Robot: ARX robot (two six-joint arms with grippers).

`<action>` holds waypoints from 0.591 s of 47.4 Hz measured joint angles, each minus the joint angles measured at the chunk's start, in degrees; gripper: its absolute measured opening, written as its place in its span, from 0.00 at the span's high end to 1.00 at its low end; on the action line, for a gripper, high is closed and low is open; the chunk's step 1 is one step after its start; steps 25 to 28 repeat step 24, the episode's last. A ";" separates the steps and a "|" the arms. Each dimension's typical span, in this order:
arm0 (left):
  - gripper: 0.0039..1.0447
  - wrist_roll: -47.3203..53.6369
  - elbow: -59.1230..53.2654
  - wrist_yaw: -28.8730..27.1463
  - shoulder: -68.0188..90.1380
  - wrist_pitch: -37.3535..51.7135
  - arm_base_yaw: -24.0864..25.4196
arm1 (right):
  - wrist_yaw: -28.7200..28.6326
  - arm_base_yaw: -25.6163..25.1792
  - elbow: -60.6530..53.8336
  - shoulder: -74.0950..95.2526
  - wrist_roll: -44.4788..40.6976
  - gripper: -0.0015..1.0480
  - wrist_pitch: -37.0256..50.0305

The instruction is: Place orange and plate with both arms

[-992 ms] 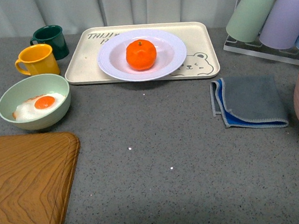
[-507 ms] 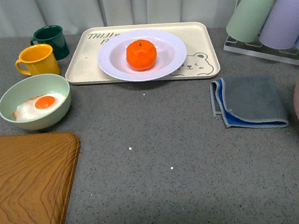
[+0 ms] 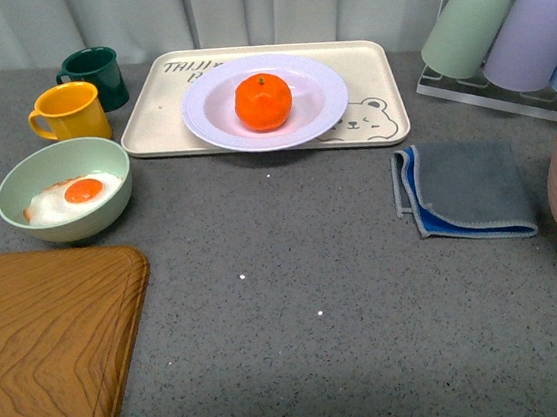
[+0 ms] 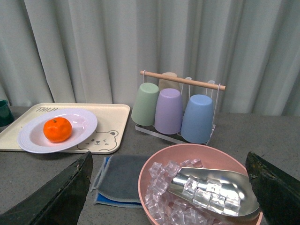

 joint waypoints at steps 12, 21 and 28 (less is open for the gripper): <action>0.06 0.00 0.00 0.00 0.00 0.00 0.00 | 0.00 0.00 -0.02 0.00 0.00 0.09 0.00; 0.06 0.00 0.00 0.00 0.00 0.00 0.00 | 0.00 0.00 0.00 0.00 0.00 0.09 0.00; 0.06 0.00 0.00 0.00 0.00 0.00 0.00 | 0.00 0.00 -0.02 -0.02 0.00 0.09 0.00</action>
